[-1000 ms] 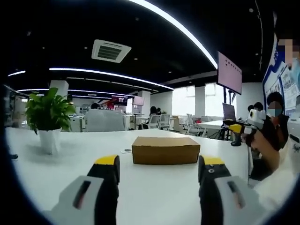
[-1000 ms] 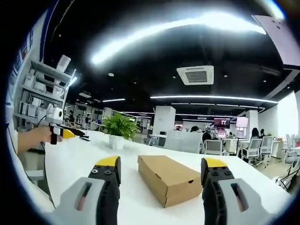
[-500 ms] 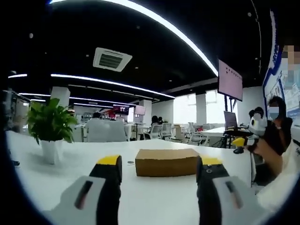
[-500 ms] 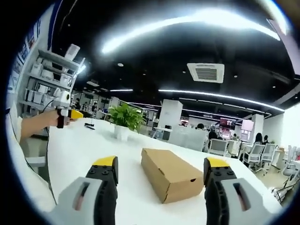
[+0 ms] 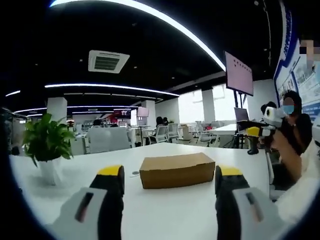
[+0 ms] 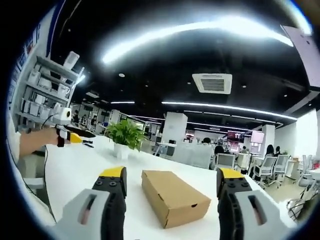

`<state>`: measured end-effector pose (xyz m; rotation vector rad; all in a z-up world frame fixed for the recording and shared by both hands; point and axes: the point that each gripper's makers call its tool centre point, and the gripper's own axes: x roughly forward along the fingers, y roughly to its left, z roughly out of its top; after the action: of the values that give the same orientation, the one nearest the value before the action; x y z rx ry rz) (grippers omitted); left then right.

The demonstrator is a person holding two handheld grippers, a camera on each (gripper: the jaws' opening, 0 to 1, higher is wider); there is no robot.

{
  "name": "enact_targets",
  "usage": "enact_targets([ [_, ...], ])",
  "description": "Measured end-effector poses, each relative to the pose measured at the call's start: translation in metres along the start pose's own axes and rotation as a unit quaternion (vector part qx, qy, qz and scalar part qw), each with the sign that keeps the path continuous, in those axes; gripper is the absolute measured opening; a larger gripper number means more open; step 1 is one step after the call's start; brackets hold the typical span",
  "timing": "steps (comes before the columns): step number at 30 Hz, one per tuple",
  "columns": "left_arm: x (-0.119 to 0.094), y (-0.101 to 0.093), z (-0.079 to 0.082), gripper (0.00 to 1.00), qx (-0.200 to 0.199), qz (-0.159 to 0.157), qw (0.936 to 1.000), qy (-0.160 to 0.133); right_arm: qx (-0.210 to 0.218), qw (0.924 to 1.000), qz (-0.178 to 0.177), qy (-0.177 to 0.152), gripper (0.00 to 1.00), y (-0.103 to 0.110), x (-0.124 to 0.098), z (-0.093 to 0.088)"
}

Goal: Operate the shoe box by opening the lid, removing the specified soft item, and placing it in the target area until the item is outside and the box remains undamaged.

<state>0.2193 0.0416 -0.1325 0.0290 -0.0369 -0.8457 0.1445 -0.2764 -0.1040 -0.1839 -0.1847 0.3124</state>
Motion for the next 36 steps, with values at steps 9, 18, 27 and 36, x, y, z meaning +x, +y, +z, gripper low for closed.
enact_targets([
  [9, 0.009, -0.009, 0.007, 0.73, 0.008, -0.016, 0.9997, 0.018, 0.012, 0.9999, -0.006, -0.005, 0.64, 0.005, -0.001, -0.012],
  [18, 0.022, 0.003, 0.013, 0.73, 0.0, -0.021, 0.9996, 0.021, 0.02, 0.9995, -0.024, -0.001, 0.68, -0.008, 0.002, -0.009],
  [27, 0.039, 0.011, -0.01, 0.73, 0.013, -0.021, 0.9977, 0.063, 0.012, 0.9999, -0.009, -0.004, 0.75, 0.004, 0.009, -0.018],
  [36, 0.059, 0.025, -0.007, 0.78, 0.018, -0.017, 0.9985, 0.049, 0.031, 0.9991, -0.029, 0.004, 0.78, -0.009, 0.031, -0.009],
])
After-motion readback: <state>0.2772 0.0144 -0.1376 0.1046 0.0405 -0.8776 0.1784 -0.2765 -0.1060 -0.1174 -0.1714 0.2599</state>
